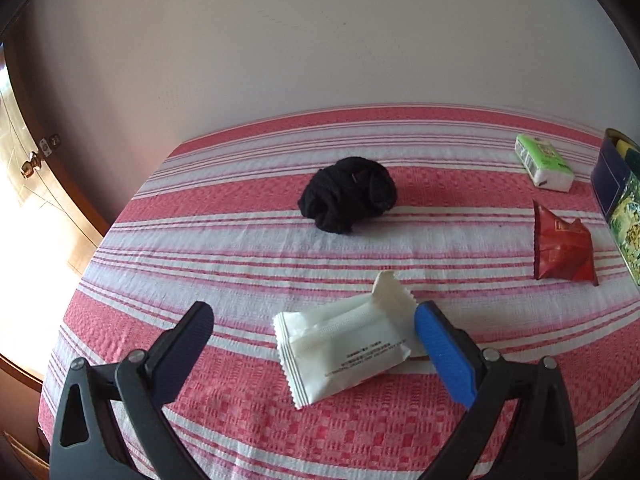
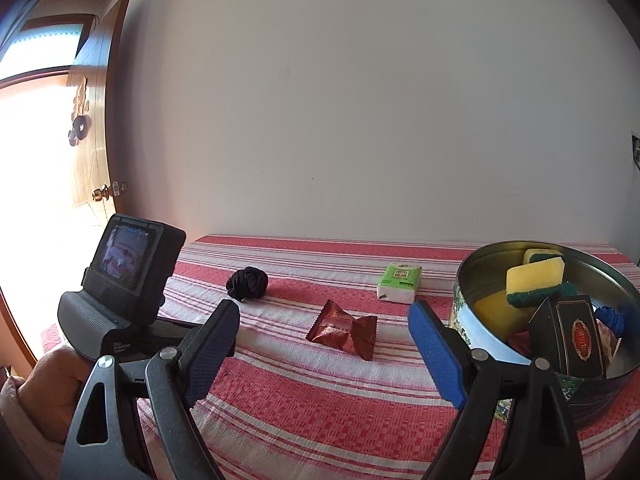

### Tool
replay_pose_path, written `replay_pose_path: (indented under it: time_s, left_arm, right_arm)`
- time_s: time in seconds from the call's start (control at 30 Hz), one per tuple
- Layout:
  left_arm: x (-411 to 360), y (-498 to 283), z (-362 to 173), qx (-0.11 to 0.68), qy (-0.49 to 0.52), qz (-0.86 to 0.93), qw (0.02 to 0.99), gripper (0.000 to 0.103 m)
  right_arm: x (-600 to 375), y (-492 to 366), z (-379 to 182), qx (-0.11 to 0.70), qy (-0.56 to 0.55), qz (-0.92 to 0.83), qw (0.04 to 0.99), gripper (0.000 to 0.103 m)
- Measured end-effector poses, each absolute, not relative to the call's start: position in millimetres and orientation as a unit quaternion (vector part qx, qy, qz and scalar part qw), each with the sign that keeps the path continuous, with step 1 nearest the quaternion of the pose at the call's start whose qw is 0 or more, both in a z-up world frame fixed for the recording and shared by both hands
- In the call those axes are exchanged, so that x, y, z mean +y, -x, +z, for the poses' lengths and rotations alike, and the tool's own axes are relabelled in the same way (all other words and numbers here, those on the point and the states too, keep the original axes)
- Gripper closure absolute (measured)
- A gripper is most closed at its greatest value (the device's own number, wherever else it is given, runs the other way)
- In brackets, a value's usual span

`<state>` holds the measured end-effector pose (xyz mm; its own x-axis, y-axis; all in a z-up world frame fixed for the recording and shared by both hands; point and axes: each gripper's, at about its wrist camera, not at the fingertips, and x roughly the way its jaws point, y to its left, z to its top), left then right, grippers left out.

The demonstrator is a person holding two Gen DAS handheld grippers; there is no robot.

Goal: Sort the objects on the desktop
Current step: 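Grasp the white PULADA packet with left tool while right tool reaches the red-brown packet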

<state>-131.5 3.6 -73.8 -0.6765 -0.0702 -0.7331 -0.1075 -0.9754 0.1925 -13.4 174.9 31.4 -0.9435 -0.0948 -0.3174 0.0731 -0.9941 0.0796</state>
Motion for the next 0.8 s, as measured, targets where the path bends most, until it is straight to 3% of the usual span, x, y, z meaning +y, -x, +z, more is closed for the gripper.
replay_pose_path:
  time_s: [0.2, 0.27, 0.33, 0.47, 0.63, 0.8]
  left_arm:
    - [-3, 141, -81, 0.074, 0.431, 0.898, 0.041, 0.011]
    - [-4, 140, -82, 0.061, 0.434, 0.897, 0.057, 0.018]
    - [-7, 138, -84, 0.037, 0.438, 0.894, 0.084, 0.037]
    - [-3, 134, -84, 0.038, 0.435, 0.895, 0.091, 0.045]
    - [2, 126, -81, 0.032, 0.426, 0.894, 0.133, 0.089]
    - [0, 128, -71, -0.004, 0.405, 0.906, 0.121, 0.09]
  right_arm:
    - [177, 25, 26, -0.034, -0.194, -0.979, 0.047, 0.015]
    - [177, 28, 24, -0.036, -0.2, -0.978, 0.049, 0.015]
    - [177, 28, 24, -0.038, -0.204, -0.977, 0.051, 0.015]
    - [174, 29, 23, -0.034, -0.207, -0.976, 0.052, 0.015]
    - [173, 32, 21, -0.029, -0.213, -0.975, 0.054, 0.015]
    - [169, 41, 20, -0.013, -0.224, -0.972, 0.065, 0.015]
